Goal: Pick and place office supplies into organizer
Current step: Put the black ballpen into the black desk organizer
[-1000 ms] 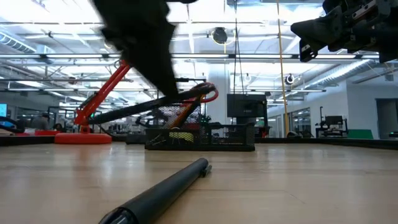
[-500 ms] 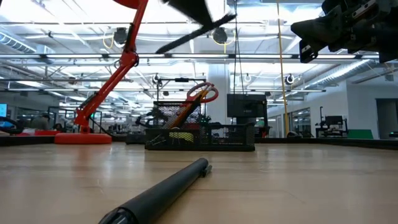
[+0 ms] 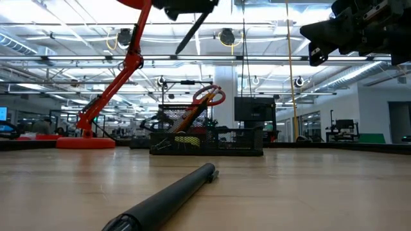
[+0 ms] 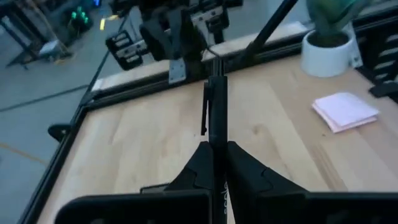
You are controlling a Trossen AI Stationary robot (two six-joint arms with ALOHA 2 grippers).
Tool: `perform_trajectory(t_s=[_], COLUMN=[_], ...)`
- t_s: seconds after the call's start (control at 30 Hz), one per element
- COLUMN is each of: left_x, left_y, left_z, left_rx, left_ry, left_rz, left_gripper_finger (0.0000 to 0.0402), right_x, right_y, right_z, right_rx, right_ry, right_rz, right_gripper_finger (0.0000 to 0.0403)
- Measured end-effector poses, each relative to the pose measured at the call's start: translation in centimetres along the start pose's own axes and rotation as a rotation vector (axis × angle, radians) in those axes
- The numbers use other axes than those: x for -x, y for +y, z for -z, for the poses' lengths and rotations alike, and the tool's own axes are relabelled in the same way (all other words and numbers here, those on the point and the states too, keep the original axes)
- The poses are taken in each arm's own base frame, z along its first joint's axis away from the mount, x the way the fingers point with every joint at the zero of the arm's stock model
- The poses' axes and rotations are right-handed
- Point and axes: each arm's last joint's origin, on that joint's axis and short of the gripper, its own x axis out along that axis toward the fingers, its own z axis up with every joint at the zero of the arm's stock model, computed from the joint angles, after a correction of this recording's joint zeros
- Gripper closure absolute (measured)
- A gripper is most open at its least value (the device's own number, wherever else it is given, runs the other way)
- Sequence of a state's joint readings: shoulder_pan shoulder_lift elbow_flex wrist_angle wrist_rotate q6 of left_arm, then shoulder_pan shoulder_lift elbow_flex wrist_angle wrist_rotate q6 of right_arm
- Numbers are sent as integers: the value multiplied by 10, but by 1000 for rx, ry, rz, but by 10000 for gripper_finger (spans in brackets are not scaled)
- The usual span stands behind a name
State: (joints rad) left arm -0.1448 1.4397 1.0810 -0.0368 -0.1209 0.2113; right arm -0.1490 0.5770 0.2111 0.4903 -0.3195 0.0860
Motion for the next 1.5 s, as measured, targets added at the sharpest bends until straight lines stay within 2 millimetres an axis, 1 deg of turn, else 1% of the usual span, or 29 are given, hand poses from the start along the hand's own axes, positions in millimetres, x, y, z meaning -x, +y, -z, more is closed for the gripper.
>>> perform_trajectory(t_s=[0.07,0.13,0.23,0.33,0.5,0.7,0.8,0.97,1.1,1.2,1.27,1.37,1.5], left_x=[7,14,18,19,21,18,11,-1,-9,-8,-6,-3,2], left_y=[7,12,23,35,61,83,87,88,91,100,104,107,109], left_z=[11,23,28,32,41,60,68,77,87,93,97,114,133], left_rx=[3,0,-7,-6,18,91,108,117,108,119,118,136,171], left_ry=[-75,-115,-207,-227,-212,-103,-69,-45,-11,-13,-49,-78,-113], left_rz=[19,54,72,102,81,32,30,50,59,61,59,55,33], left_gripper_finger=[380,381,390,391,379,391,391,379,384,389,385,379,382], right_x=[0,-1,-2,-2,-3,-3,-3,-3,-3,-3,-3,-3,-3], right_y=[0,-1,-1,-1,-1,-1,-1,-1,-1,-1,-1,-1,-1], right_z=[2,3,3,4,4,-3,-3,-3,-4,-7,-6,-6,-6], right_rx=[-5,-7,-10,-13,-41,-10,-7,-12,-24,-27,-30,-31,-31], right_ry=[14,21,22,29,25,-43,-47,-47,-53,-79,-77,-76,-75], right_rz=[1,2,2,3,4,-3,-2,-1,0,-3,-3,-2,-2], right_gripper_finger=[403,403,403,403,403,403,403,403,403,403,403,403,403])
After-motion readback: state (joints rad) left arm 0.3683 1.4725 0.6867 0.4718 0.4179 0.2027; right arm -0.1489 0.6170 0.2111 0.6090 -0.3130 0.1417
